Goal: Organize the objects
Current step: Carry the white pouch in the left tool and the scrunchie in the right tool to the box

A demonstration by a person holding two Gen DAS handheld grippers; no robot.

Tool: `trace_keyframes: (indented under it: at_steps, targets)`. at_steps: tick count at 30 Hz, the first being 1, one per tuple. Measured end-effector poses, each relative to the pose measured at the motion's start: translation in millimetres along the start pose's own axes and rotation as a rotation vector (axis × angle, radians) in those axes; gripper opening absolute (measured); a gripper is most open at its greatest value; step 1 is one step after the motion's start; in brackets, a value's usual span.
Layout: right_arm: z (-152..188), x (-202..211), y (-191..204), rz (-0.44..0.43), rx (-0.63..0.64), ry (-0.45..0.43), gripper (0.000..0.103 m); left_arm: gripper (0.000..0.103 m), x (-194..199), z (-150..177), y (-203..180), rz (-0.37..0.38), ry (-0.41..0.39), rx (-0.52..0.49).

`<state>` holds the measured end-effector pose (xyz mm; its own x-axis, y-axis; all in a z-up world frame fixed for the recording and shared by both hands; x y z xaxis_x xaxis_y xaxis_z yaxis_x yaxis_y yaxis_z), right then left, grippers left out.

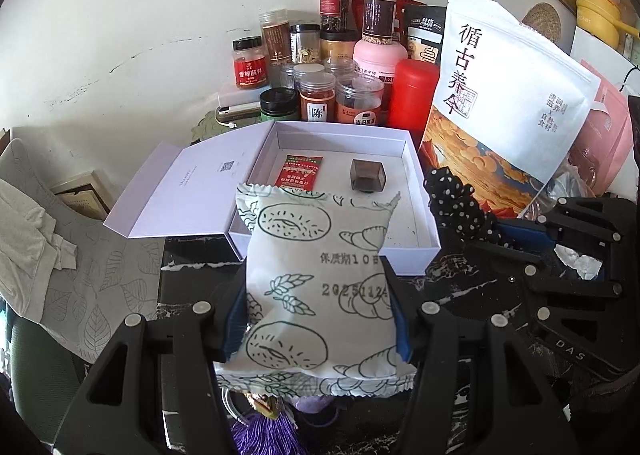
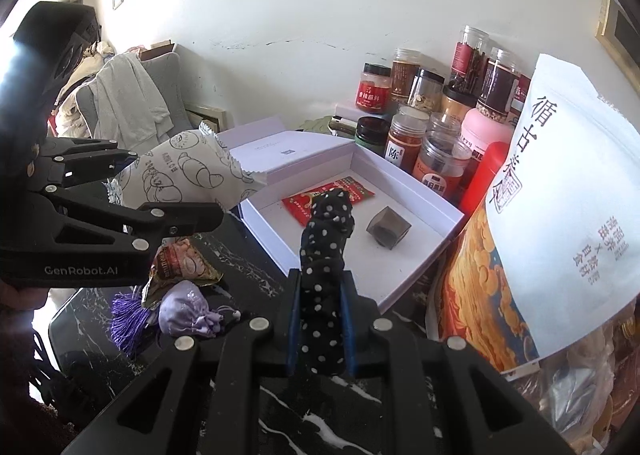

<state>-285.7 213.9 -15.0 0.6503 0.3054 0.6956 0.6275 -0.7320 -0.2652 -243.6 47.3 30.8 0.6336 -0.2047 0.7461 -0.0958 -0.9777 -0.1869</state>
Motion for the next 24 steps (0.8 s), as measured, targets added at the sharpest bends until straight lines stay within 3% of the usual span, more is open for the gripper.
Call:
trace_keyframes:
  at_steps: [16,24]
  targets:
    - [-36.4,-60.0,-51.9,0.038,-0.020,0.023,0.017,0.055,-78.1,-60.7,6.7,-0.001,0.023,-0.010]
    - [-50.9,-97.3,-70.1,0.038,-0.041,0.033,0.017,0.055,-117.2,-88.6,19.2,-0.041,0.013,-0.015]
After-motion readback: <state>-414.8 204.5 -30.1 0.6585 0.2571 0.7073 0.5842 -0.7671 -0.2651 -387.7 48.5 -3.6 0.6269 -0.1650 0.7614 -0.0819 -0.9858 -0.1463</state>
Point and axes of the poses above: each gripper's, at about its wrist camera, not at the fingertips, and x roughly against the way its jaws point, y to its left, z to its underside, the point moved 8 cm from there along -x, roughly the way its jaws point, and after that the axes turned 15 degrees about x, right-handed, at the moved point
